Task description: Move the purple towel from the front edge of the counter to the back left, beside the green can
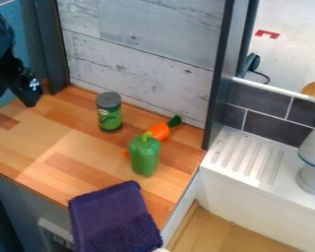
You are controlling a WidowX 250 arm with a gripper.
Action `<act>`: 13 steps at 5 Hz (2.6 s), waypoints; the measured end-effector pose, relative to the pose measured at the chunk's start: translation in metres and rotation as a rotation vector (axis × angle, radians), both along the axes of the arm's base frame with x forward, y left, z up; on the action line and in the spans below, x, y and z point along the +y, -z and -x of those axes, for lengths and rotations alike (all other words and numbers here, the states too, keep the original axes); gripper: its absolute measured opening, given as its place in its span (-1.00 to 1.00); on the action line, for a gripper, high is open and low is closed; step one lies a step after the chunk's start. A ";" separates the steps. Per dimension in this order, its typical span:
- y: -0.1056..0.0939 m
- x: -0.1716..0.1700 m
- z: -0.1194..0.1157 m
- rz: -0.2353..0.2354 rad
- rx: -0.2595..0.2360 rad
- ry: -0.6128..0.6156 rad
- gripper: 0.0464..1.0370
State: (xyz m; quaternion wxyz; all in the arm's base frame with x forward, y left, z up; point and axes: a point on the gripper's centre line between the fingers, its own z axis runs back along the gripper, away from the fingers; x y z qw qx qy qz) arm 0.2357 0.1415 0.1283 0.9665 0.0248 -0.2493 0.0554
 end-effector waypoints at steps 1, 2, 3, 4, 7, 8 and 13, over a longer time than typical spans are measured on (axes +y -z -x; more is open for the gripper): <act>0.005 -0.001 0.001 0.013 0.013 -0.001 0.93; 0.007 -0.010 0.008 0.046 0.030 0.014 0.93; 0.004 -0.027 0.023 0.036 0.020 0.069 0.93; 0.011 -0.053 0.037 0.034 0.044 0.150 0.93; 0.067 -0.113 0.054 -0.049 0.140 0.374 0.93; 0.079 -0.124 0.051 -0.052 0.157 0.406 0.93; 0.106 -0.130 0.013 -0.003 0.185 0.317 0.93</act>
